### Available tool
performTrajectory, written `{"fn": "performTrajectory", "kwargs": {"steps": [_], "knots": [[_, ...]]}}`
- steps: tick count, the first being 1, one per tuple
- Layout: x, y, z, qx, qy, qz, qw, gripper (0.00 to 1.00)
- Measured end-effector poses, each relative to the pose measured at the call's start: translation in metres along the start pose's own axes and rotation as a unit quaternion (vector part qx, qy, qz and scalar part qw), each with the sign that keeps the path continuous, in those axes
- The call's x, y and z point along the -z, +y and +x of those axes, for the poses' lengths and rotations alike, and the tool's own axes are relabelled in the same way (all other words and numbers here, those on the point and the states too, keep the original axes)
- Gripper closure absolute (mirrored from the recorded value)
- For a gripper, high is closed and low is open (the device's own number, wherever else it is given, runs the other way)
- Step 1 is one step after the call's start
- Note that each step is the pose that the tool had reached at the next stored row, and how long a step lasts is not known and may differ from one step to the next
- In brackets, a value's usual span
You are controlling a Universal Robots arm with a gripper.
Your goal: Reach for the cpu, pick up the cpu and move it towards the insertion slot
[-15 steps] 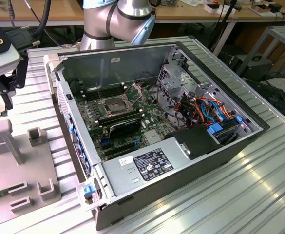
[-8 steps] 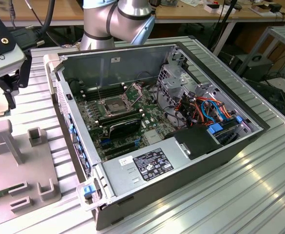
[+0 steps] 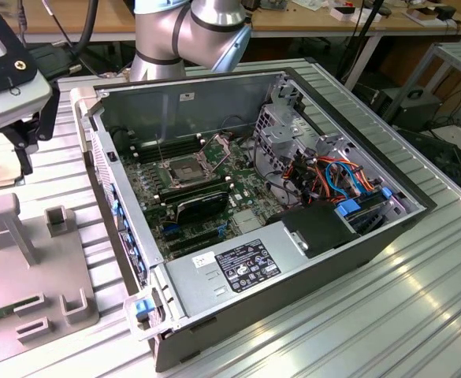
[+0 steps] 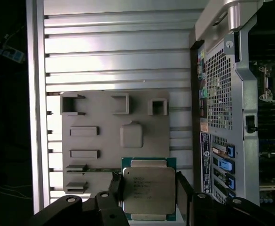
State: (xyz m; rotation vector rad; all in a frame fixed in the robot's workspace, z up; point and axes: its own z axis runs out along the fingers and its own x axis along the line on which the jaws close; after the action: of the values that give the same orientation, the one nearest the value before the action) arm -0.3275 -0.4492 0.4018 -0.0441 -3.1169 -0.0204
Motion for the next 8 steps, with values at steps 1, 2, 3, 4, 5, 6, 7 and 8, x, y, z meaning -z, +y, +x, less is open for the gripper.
{"fn": "performTrajectory", "kwargs": {"steps": [1, 2, 3, 4, 5, 6, 7, 8], "knots": [[0.0000, 0.0000, -0.0008, 0.000, 0.0000, 0.0000, 1.00000, 0.45], [0.0000, 0.0000, -0.0015, 0.000, 0.0000, 0.0000, 1.00000, 0.45], [0.0000, 0.0001, -0.0029, 0.000, 0.0000, -0.0001, 1.00000, 0.45], [0.0001, 0.0001, -0.0035, 0.000, 0.0000, 0.0000, 1.00000, 0.45], [0.0001, 0.0001, -0.0042, 0.000, 0.0000, 0.0000, 1.00000, 0.45], [0.0001, 0.0002, -0.0051, 0.000, 0.0000, 0.0000, 1.00000, 0.45], [0.0001, 0.0002, -0.0060, 0.000, 0.0000, 0.0000, 1.00000, 0.45], [0.0002, 0.0002, -0.0069, 0.000, 0.0000, 0.0000, 1.00000, 0.45]]}}
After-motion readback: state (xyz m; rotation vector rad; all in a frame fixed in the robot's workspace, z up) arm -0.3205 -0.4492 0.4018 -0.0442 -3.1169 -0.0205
